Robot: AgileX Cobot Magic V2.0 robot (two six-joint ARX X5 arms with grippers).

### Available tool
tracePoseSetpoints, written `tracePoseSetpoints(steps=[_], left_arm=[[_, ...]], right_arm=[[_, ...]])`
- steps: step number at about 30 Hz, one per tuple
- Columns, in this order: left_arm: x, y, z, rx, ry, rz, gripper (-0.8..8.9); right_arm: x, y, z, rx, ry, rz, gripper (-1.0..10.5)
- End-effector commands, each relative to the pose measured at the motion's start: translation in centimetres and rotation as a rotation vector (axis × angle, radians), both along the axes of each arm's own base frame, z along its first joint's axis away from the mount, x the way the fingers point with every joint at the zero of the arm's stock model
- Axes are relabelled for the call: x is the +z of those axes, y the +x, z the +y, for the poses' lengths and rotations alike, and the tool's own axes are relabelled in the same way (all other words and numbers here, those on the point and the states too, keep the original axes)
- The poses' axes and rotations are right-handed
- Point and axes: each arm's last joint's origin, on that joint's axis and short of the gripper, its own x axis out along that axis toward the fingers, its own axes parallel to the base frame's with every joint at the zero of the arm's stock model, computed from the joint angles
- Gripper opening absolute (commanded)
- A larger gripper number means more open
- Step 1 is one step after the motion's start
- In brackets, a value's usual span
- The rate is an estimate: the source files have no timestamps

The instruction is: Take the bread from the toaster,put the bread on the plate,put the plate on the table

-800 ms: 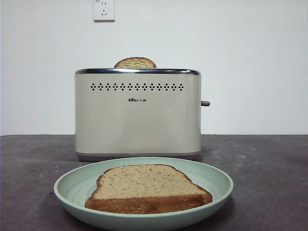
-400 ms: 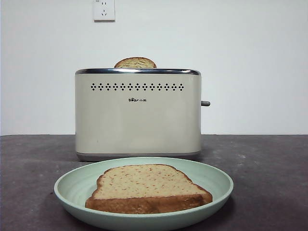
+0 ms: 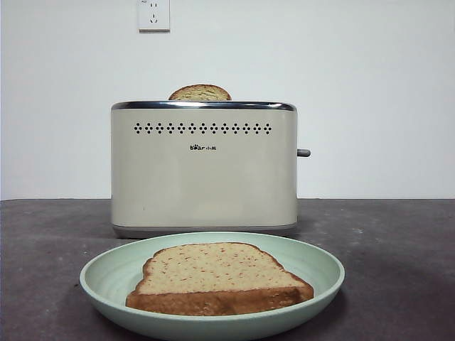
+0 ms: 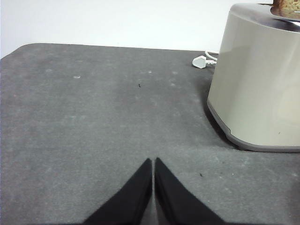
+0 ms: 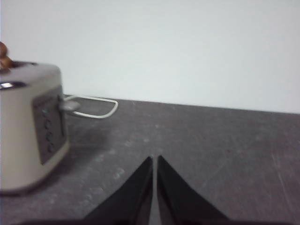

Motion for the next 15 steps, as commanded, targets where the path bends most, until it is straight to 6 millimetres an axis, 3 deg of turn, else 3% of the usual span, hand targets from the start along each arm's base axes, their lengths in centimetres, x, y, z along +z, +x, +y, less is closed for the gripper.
tracePoseSetpoints(steps=[1,11,15], left_arm=[[-0.8,0.1,0.0,0.007,-0.008,0.025,0.08],[-0.8,0.1,0.0,0.007,-0.009,0.025,0.08],[-0.8,0.1,0.0,0.007,-0.009,0.024,0.08]], right_arm=[[-0.8,0.1,-0.1,-0.012,0.002,0.002,0.0],[-2.7,0.1,-0.1,-0.015,0.036,0.169,0.0],[-2.6,0.1,-0.1,-0.015,0.036,0.162,0.0]])
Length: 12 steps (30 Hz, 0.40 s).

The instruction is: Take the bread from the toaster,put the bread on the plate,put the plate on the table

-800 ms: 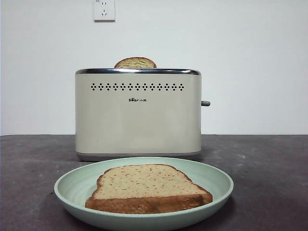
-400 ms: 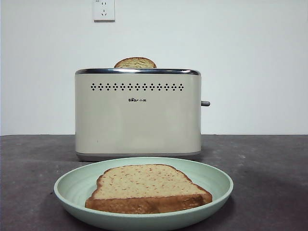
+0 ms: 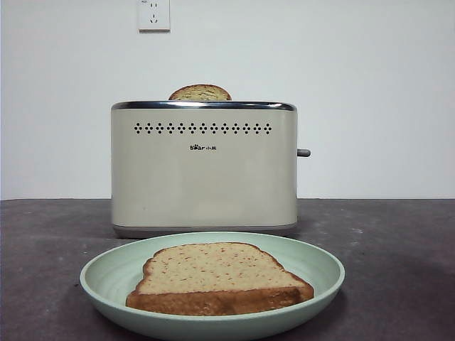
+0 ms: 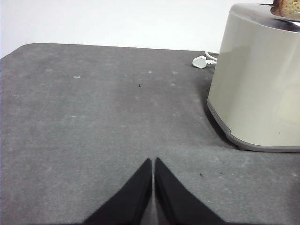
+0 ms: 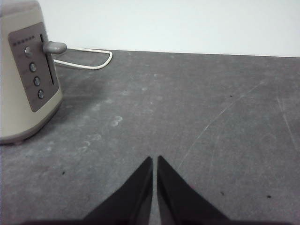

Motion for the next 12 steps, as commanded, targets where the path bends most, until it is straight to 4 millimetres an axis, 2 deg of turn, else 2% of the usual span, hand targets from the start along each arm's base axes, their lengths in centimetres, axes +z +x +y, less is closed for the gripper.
tracePoseSetpoints(steps=[1,12], left_arm=[[-0.81,0.11,0.02,0.007,-0.007,0.024,0.08],[-0.81,0.11,0.02,0.007,-0.007,0.024,0.08]], right_arm=[[0.08,0.05,-0.03,-0.008,0.013,-0.021,0.0],[0.22,0.06,-0.03,-0.007,0.013,-0.035,0.0]])
